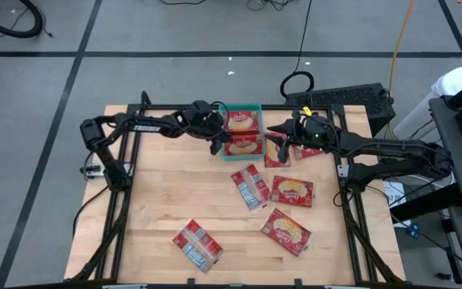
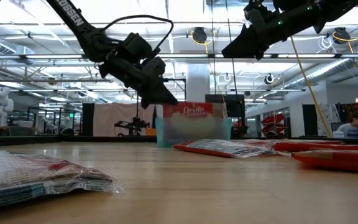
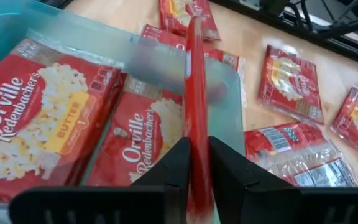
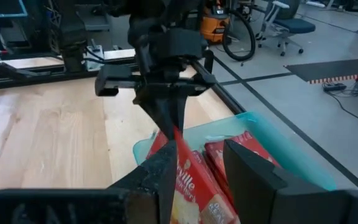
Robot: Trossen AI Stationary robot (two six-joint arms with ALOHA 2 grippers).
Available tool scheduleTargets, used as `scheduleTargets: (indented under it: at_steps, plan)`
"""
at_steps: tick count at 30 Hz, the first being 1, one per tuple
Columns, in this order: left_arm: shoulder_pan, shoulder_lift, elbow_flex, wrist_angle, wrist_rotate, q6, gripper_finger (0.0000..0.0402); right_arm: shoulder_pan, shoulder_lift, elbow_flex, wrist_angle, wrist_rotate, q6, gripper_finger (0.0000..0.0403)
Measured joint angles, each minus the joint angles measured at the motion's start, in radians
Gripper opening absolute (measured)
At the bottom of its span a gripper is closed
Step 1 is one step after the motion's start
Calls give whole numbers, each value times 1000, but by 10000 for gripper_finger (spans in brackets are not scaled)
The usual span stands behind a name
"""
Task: Sort popcorn bags into baskets
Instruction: Put the red popcorn bag into the blue bin
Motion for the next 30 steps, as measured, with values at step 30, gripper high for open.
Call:
scheduleTargets:
  at_steps: [30]
  plan:
    - [-35, -216, -34, -150, -248, 48, 148, 68, 1, -200, 103, 107, 182, 125]
